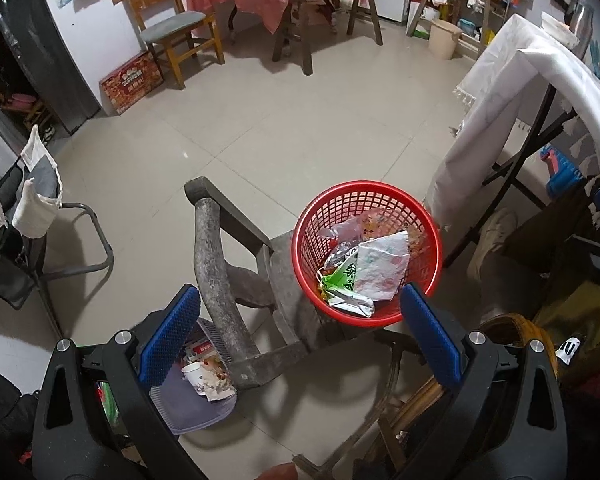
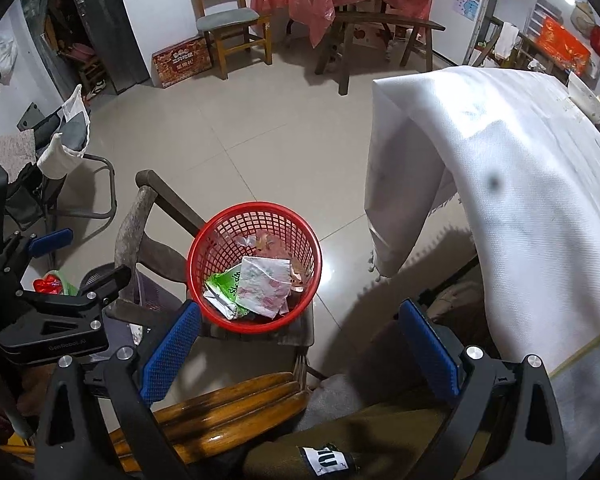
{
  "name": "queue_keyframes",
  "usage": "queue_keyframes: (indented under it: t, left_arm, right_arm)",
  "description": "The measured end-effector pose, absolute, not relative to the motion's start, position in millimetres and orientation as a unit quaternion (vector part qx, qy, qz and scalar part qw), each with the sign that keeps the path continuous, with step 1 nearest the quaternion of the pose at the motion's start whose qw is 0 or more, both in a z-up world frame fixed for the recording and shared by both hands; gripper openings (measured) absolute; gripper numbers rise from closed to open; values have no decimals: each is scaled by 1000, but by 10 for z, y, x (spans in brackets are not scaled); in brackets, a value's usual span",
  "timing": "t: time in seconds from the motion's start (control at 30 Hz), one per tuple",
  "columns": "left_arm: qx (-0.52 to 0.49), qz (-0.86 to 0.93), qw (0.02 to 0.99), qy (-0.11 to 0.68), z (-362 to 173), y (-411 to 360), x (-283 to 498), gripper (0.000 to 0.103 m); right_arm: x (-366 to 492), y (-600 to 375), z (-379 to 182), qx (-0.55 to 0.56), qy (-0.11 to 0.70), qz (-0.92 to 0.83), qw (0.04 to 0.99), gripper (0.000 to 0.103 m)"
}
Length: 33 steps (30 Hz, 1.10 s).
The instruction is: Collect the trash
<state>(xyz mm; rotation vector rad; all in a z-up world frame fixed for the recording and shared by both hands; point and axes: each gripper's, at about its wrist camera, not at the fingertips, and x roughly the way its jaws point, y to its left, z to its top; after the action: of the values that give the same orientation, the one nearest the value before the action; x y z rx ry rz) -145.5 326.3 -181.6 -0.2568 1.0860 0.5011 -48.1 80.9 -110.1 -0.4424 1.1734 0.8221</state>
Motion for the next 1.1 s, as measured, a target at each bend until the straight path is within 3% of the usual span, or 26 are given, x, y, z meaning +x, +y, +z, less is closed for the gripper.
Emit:
queue_keyframes:
  t: [1.1]
  left_arm:
    - [-111, 220, 819, 519, -1839, 3206, -1398, 96]
  right_arm:
    - [-474, 805, -1177, -206, 549, 372, 720, 97]
